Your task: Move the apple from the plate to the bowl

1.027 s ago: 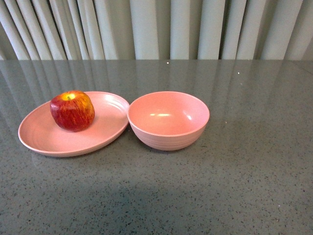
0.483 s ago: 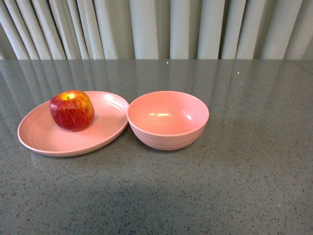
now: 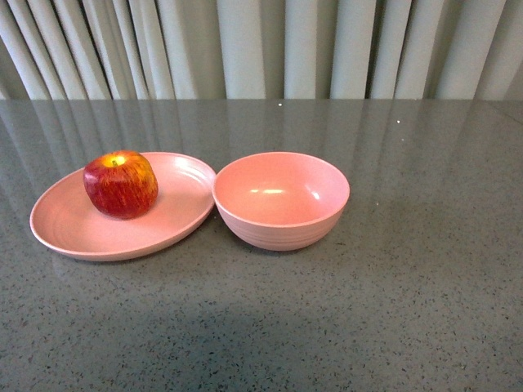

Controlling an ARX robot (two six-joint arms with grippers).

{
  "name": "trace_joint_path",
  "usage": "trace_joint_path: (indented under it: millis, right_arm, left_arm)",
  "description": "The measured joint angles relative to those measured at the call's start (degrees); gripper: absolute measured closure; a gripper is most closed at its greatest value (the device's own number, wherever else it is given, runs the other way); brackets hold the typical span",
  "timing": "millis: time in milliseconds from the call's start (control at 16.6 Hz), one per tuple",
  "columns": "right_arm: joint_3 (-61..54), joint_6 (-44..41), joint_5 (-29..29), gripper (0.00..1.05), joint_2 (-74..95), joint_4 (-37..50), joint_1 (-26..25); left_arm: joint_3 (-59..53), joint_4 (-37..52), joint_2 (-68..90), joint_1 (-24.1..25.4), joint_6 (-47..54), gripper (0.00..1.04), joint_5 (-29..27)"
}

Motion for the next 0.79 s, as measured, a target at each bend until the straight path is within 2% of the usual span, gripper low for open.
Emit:
trace_joint_path:
  millis: [544, 604, 665, 785]
  right_arm:
    - [0.0, 0.0, 0.0, 0.07, 0.0, 0.0, 0.0]
    - [0.0, 0.0, 0.0, 0.07, 0.0, 0.0, 0.0]
    - [0.0, -0.02, -0.02, 0.07, -0.02, 0.0, 0.0]
    - [0.0, 0.02, -0.02, 0.07, 0.0, 0.04, 0.0]
  left_arm:
    - [0.0, 0.0, 0.0, 0.0, 0.0, 0.07, 0.0]
    - [1.03, -4.28, 0.87, -0.48, -0.68, 0.07, -1.09]
    - [4.79, -12.7, 6.93, -2.05, -2.67, 0.07, -3.45]
    - [5.51, -13.05, 8.72, -2.49, -3.43, 0.07, -3.43]
